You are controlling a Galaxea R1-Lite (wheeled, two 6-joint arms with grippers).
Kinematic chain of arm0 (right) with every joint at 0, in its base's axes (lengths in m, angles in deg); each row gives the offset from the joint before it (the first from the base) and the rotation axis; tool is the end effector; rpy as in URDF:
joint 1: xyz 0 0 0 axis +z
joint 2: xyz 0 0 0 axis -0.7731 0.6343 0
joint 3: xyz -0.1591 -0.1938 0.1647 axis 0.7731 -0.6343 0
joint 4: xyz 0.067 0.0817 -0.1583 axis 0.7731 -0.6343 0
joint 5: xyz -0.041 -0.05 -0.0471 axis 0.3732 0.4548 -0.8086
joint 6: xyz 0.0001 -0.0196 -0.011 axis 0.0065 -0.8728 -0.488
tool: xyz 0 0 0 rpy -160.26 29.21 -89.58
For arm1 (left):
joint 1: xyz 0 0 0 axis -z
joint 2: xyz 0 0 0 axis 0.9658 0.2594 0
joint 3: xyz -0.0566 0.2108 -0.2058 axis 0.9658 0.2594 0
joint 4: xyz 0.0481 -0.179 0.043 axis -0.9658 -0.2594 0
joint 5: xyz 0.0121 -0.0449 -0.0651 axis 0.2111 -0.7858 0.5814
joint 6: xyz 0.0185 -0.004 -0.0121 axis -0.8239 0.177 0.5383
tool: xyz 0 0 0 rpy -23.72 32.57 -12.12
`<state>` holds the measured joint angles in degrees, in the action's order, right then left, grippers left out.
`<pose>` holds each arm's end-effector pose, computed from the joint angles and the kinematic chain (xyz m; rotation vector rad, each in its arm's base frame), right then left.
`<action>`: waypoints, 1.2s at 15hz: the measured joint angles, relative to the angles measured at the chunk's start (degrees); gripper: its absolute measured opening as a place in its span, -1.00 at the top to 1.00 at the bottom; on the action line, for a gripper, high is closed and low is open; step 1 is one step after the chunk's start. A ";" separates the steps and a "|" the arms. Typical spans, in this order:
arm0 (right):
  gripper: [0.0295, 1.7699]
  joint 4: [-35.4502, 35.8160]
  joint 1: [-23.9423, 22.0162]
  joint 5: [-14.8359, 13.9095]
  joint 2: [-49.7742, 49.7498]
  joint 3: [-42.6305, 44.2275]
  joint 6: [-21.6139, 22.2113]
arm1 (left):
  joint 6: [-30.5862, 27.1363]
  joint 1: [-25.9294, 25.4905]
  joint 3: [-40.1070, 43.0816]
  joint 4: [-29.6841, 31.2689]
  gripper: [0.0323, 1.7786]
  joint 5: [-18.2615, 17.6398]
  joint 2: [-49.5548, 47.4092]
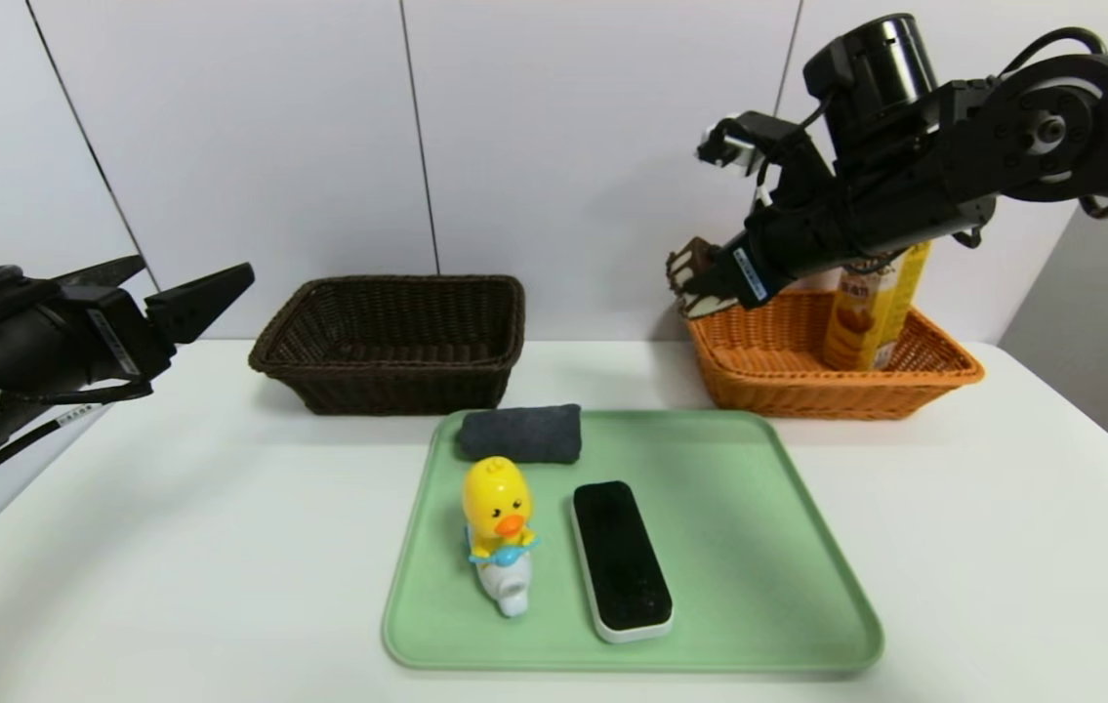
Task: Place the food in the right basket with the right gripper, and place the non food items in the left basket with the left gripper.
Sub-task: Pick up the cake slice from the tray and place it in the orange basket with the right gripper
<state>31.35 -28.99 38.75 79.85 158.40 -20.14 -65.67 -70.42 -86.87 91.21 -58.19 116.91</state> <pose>0.3515 0.1416 0.2907 -0.4624 0.4989 0.5599 0.1978 -0.0194 0.2442 -0.0717 -0.1079 -0.2512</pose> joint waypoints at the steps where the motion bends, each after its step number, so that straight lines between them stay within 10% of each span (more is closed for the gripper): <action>1: 0.17 0.02 -1.72 -0.02 -0.17 0.00 0.22 | 0.00 0.00 0.00 0.00 -0.90 0.00 0.13; 18: 0.19 7.28 -11.61 -0.88 12.15 -0.44 0.28 | -0.05 -0.63 -0.23 0.00 -0.90 -0.07 0.57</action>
<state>38.62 -40.60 37.88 92.01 157.96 -19.86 -65.72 -71.05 -87.10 91.21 -58.27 117.49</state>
